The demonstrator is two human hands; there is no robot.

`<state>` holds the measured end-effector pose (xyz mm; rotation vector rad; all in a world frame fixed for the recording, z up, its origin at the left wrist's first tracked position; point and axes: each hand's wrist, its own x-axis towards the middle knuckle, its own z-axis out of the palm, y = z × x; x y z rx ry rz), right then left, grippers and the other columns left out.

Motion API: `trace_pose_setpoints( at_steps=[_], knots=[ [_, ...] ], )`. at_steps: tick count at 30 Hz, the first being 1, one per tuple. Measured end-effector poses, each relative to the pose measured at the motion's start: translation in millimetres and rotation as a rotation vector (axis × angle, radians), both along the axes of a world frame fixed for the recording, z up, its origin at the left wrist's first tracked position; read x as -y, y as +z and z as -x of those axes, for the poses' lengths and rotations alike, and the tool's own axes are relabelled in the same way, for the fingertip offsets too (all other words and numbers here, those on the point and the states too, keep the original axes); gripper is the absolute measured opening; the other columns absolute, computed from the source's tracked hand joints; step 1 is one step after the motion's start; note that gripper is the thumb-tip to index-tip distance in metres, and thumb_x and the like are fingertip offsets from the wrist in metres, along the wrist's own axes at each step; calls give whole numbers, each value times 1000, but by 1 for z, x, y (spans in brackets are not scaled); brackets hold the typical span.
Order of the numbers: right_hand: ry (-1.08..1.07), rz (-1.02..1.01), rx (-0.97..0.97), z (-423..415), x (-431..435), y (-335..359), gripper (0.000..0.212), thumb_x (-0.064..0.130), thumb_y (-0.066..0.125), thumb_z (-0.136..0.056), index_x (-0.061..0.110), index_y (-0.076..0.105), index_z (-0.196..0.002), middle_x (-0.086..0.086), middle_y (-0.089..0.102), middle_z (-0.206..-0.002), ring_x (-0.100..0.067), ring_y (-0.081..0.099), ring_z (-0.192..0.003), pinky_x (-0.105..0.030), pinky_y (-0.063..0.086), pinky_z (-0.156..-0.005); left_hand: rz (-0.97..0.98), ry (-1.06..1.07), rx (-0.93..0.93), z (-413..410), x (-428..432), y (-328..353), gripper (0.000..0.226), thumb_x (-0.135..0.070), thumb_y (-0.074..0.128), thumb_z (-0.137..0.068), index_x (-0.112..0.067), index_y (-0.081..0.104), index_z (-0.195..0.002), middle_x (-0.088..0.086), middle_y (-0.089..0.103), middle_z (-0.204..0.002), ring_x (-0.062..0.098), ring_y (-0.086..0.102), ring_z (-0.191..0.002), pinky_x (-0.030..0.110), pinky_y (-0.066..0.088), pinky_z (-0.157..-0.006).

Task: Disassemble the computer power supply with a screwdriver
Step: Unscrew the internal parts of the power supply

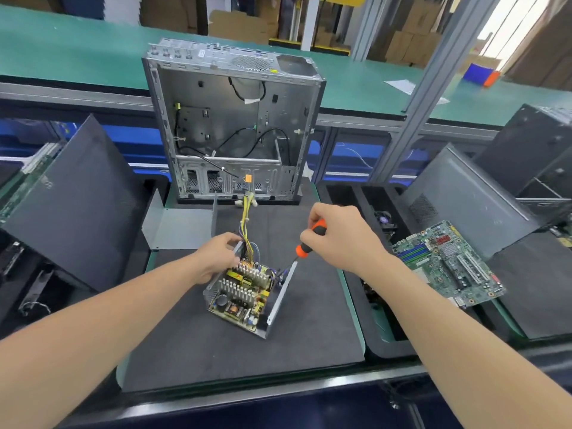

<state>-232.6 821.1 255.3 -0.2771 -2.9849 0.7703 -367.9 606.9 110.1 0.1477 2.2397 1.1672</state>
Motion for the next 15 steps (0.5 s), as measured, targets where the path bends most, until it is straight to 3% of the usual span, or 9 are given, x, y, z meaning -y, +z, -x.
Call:
trace_pose_setpoints(
  at_steps=[2,7,10,12,15],
  knots=[
    [-5,4,6,-3,-3,0,13,32,59,-78,21,53,-82,3,76,-76,-24,60,-76,-41,58,-64,9,-45,10,3,-4,4,61,10,58,-97,-22,52,-148,13,56,-135,28,59,-112,27,48,-71],
    [-45,-3,-6,-8,-10,-2,11,29,63,-79,22,55,-80,16,69,-60,-13,48,-55,-28,44,-52,-2,-179,73,15,-4,8,59,15,54,-98,-20,54,-146,10,61,-128,19,59,-94,26,48,-71],
    [-89,-32,-40,-12,-12,-2,13,32,66,-79,24,57,-79,10,57,-56,-15,49,-54,-28,43,-52,11,-306,63,21,-8,11,61,16,51,-98,-22,55,-146,10,55,-141,19,55,-110,19,46,-74],
    [-114,-27,-47,-16,-13,-2,12,32,66,-79,23,58,-79,9,56,-56,-15,48,-55,-31,45,-54,31,-394,73,25,-13,14,60,15,50,-99,-26,57,-142,8,53,-146,25,55,-121,22,47,-79],
    [-145,-18,-52,-23,-16,-3,12,31,66,-80,22,58,-80,7,59,-61,-16,48,-58,-37,50,-59,55,-491,128,32,-19,21,60,14,47,-100,-35,61,-131,5,53,-144,27,55,-116,29,47,-84]
  ],
)
